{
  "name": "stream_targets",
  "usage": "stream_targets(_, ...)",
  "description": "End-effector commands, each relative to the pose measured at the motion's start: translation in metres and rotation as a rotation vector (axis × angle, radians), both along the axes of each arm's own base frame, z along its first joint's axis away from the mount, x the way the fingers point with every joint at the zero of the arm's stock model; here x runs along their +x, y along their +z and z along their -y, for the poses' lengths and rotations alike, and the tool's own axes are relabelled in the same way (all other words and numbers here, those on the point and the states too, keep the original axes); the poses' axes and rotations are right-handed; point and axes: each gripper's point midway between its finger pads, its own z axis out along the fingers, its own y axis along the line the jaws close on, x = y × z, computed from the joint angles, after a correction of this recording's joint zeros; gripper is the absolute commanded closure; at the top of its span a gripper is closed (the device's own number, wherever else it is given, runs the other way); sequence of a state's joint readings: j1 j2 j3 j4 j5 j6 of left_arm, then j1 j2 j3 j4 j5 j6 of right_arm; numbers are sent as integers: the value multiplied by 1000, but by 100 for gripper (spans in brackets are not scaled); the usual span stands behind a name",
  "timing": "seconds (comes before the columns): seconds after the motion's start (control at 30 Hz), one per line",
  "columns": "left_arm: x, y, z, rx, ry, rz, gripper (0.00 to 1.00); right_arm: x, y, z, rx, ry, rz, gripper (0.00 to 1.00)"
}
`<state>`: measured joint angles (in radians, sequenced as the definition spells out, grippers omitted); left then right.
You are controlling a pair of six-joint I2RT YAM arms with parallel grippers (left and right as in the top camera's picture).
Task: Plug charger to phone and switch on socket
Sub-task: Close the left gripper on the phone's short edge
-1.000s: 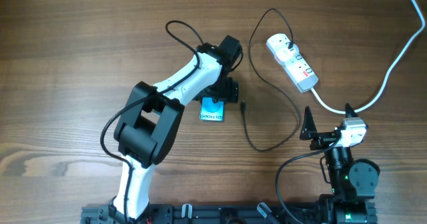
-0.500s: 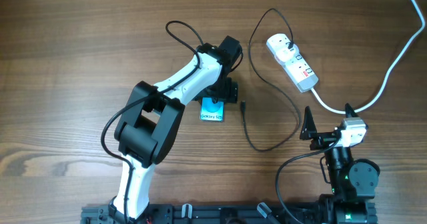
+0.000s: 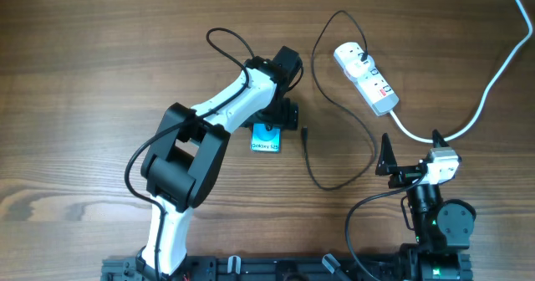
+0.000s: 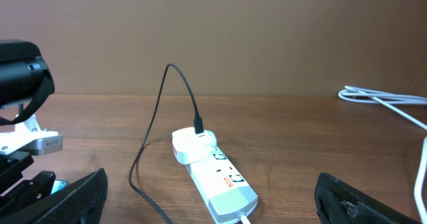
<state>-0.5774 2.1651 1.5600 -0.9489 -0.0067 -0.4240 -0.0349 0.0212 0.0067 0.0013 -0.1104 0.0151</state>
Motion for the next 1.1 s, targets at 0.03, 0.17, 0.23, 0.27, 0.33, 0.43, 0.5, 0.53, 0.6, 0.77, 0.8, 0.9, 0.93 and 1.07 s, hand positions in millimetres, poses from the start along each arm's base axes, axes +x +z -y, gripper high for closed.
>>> stream_targets(0.03,-7,-20,-8,29,3,-32,0,0,2,3,11,-15,8,0)
stream_targets(0.17,-7,-20,-8,28,3,-31,0,0,2,3,11,-15,8,0)
stream_targets(0.23,-9,-20,-9,32,3,-38,0,0,2,3,11,-16,8,0)
stream_targets(0.27,-10,-20,-10,34,2,-41,0,0,2,3,11,-15,8,0)
stream_targets(0.33,-12,-19,-11,40,2,-50,0,0,2,3,11,-16,8,0)
stream_targets(0.43,-16,-19,-13,50,2,-67,0,0,2,3,11,-15,8,0)
stream_targets(0.5,-18,-19,-15,55,-6,-75,0,0,2,3,11,-16,8,0)
stream_targets(0.53,-19,-19,-15,57,-22,-79,0,0,2,3,11,-15,8,0)
stream_targets(0.6,-19,-19,-16,59,-24,-82,0,0,2,3,11,-15,8,0)
stream_targets(0.77,-19,-19,-16,59,-23,-82,2,0,1,3,12,-16,7,0)
stream_targets(0.8,-19,-19,-16,59,-23,-82,3,0,2,3,12,-15,8,0)
stream_targets(0.9,-19,-19,-16,59,-23,-81,5,0,2,3,11,-15,8,0)
stream_targets(0.93,-19,-19,-16,59,-23,-81,6,0,2,3,12,-15,8,0)
stream_targets(1.07,-19,-19,-16,59,-23,-81,9,0,2,3,12,-16,8,0)
